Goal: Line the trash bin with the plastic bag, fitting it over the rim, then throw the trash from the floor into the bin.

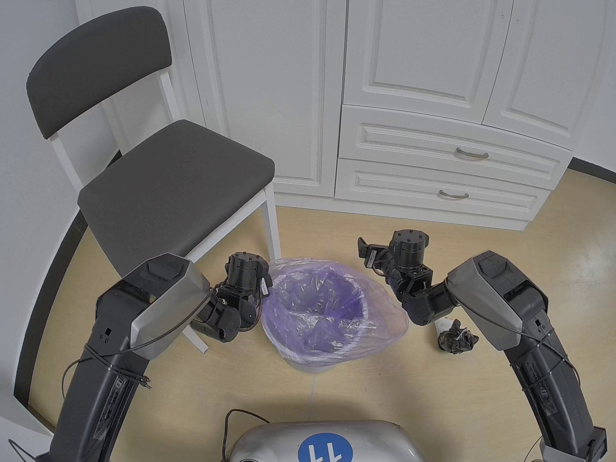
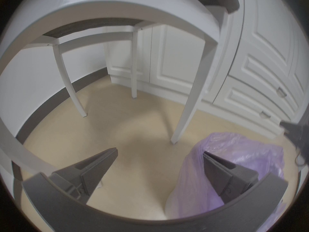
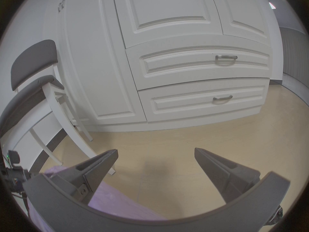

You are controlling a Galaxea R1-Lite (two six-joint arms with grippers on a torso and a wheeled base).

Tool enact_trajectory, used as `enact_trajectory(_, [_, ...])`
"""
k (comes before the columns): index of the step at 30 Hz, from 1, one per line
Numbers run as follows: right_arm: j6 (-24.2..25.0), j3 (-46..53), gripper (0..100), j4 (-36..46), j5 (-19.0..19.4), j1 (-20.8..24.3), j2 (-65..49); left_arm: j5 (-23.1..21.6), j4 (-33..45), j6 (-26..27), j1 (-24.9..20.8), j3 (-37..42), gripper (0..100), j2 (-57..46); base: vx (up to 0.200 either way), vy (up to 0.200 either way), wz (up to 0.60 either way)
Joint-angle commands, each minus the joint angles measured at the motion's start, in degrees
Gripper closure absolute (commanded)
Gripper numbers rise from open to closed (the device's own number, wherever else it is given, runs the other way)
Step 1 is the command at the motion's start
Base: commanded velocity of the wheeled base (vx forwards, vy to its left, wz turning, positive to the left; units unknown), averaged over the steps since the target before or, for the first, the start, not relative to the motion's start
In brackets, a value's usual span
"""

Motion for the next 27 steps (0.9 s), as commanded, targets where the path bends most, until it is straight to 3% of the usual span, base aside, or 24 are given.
enact_trajectory(1, [-0.1,0.4,0,-0.1,-0.1,-0.4,-2.3,0.1,5.1,0.0,0.6,2.0,0,-3.4,0.0,0.0,0.0])
enact_trajectory(9, [-1.7,9.0,0,-0.4,0.5,-0.1,-8.5,-0.4,13.5,0.4,0.5,4.2,0,-4.1,0.0,0.0,0.0])
enact_trajectory(19, [-2.0,15.2,0,-1.7,0.6,1.6,-12.7,-1.5,17.3,0.1,-1.7,3.7,0,-4.5,0.0,0.0,0.0])
enact_trajectory(24, [-2.7,17.5,0,-1.8,0.6,2.1,-14.0,-1.6,18.6,-0.4,-3.8,0.5,0,-3.7,0.0,0.0,0.0])
enact_trajectory(27, [-4.1,21.4,0,-1.8,2.6,2.2,-15.8,-1.5,20.8,-0.3,-4.8,-5.4,0,-1.5,0.0,0.0,0.0])
